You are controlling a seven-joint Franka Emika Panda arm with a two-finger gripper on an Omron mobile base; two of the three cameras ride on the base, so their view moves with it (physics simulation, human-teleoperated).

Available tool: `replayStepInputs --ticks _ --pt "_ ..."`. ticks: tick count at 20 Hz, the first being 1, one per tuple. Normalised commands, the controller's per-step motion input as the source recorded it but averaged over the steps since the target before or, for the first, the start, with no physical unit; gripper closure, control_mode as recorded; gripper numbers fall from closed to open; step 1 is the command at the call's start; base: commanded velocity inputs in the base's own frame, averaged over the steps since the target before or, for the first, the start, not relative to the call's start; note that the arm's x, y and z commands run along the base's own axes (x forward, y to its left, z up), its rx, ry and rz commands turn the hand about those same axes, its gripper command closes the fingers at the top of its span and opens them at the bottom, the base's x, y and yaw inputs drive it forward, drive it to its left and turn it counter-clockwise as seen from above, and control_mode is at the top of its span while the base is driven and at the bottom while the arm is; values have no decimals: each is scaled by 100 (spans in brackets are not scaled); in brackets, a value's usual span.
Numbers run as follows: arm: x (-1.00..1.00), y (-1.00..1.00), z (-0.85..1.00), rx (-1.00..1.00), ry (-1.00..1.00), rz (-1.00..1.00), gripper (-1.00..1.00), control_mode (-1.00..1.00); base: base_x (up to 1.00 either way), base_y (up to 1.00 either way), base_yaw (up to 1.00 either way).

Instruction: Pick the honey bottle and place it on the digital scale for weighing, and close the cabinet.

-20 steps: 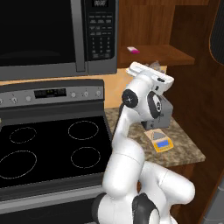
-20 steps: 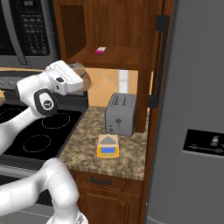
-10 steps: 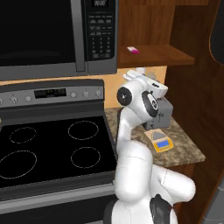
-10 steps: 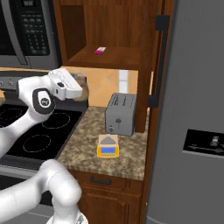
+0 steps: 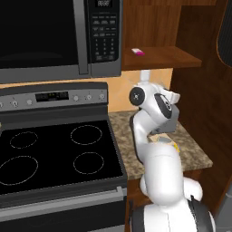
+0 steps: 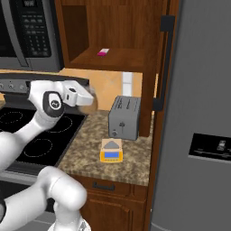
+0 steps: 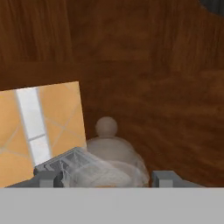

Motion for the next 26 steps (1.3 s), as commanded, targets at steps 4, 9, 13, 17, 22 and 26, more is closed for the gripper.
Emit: replayStepInputs --ticks 4,9,13,17,22,26 --pt "0 -34 -56 0 6 3 100 -100 0 0 0" --pt "0 -20 -40 0 1 20 100 -100 0 0 0" --pt "6 -1 -44 -1 0 10 100 -100 0 0 0" --pt "23 8 -49 -7 3 -8 100 -100 0 0 0" --pt "30 17 -15 -3 1 -24 100 -100 0 0 0" --pt "28 2 -29 -1 0 -21 100 -100 0 0 0"
